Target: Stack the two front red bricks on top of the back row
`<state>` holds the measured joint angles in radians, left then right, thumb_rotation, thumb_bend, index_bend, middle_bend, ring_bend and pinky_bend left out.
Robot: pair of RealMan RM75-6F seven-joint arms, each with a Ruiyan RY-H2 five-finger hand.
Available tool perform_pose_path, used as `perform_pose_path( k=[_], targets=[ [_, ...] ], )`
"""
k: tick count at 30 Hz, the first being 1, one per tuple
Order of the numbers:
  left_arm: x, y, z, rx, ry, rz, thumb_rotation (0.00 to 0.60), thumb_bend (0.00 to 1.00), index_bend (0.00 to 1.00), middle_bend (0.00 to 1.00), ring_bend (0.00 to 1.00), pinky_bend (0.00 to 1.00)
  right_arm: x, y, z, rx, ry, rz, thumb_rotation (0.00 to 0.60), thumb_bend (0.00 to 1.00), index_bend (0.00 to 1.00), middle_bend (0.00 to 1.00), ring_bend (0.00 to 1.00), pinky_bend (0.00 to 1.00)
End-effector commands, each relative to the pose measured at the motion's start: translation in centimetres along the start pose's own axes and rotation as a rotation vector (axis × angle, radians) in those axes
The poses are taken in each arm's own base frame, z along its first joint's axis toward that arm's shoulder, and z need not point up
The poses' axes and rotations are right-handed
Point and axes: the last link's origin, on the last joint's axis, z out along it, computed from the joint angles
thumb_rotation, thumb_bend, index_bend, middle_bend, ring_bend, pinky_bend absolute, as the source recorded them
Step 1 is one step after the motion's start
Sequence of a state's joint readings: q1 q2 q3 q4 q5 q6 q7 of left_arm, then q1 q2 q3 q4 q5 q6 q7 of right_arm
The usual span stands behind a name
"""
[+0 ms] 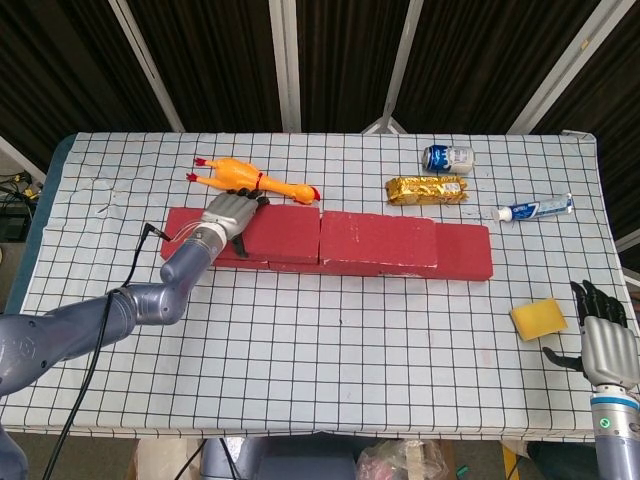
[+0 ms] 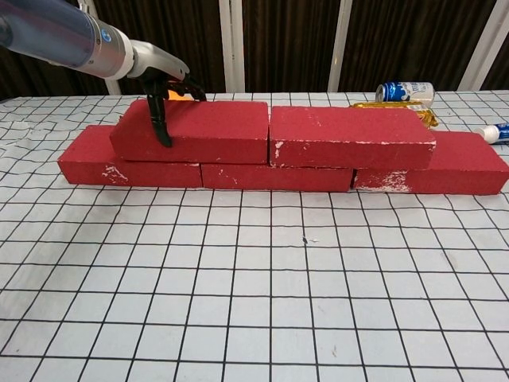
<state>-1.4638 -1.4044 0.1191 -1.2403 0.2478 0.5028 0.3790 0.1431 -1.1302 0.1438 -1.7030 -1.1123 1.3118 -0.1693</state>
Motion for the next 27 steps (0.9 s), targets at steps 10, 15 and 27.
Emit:
perform_pose_path(
  k=[10,15,27],
  targets=[
    [0.0,0.3,-0.1,-0.006,-0.016,0.011,0.600,0.00,0.08,0.00,0.00,0.06,0.1,0.1,0.0,-0.007,0.005,0.004,0.600,0.17,0.05,0.00,0.00,0.00],
    [0.0,0.5,-0.2,-0.009,-0.017,0.007,0.600,0.00,0.08,0.00,0.00,0.06,0.1,0.1,0.0,-0.009,0.006,0.006,0.600,0.17,0.05,0.00,0.00,0.00],
    [2.0,0.1,-1.5,0.001,0.025,0.028,0.600,0.00,0.04,0.00,0.00,0.06,0.0,0.1,0.1,-0.016,0.008,0.005,0.600,0.17,0.05,0.00,0.00,0.00]
  ],
)
